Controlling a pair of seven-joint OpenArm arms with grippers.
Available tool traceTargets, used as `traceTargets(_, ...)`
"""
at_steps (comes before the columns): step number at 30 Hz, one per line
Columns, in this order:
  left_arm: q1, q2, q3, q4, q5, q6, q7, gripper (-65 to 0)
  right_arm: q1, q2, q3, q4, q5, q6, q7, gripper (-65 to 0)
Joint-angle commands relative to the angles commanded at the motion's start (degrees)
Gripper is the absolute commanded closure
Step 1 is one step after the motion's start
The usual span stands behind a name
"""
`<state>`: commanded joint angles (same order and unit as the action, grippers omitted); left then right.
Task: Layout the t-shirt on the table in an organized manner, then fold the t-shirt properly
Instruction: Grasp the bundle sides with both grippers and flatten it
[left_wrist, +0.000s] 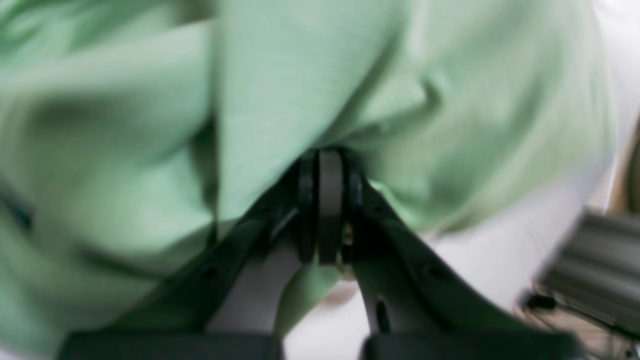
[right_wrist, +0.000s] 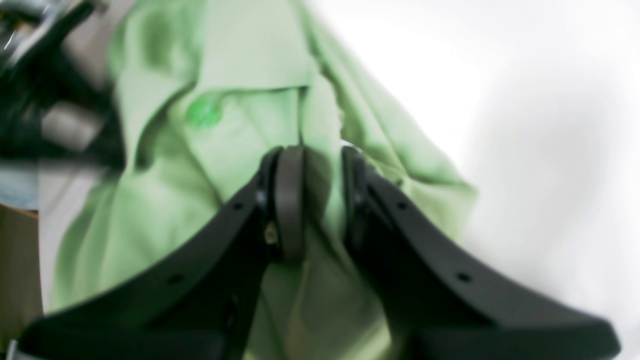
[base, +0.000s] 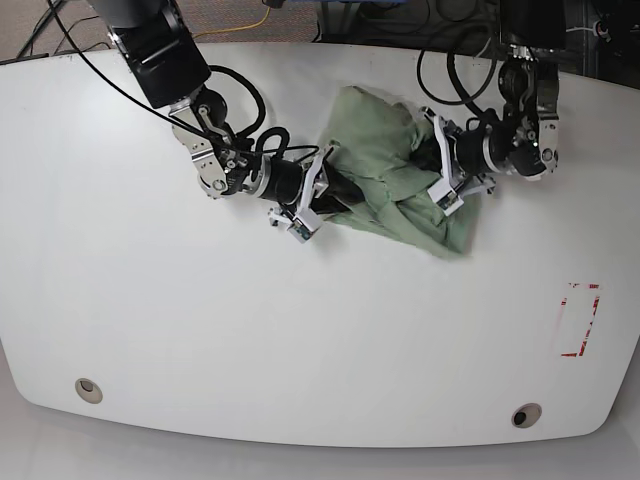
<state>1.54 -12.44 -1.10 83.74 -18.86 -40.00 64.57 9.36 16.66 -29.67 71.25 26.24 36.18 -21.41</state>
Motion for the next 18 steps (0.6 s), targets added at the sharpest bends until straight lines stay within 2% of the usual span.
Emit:
traceTargets(4, -3.16, 0.00, 0.70, -1.58, 0.00, 0.00, -0.53, 0.0, -2.29, 1.93, 0.00, 3.60, 0.00, -0.09, -0.44, -10.9)
traceTargets(8, -5.27, -0.35, 3.60, -0.88, 0.00, 0.00, -0.62, 0.0, -3.34, 2.99, 1.67, 6.95, 0.00, -0.09, -2.90, -10.9)
traceTargets(11, -6.24, -2.29, 4.75, 2.02, 0.00, 0.00, -0.35, 0.0, -5.01, 3.16, 5.19, 10.55, -0.09, -0.09, -5.19, -10.9)
traceTargets(14, -6.33, -4.40, 5.36, 7.30, 0.18, 0.00, -0.35, 0.0, -6.07, 3.08, 9.93, 15.30, -0.35, 0.00, -8.88, -11.4)
traceTargets(18, -6.07, -6.77, 5.19, 15.47, 0.09, 0.00, 0.09, 0.0, -5.89, 2.81, 13.36, 21.71, -0.35, 0.18, -14.15, -11.6)
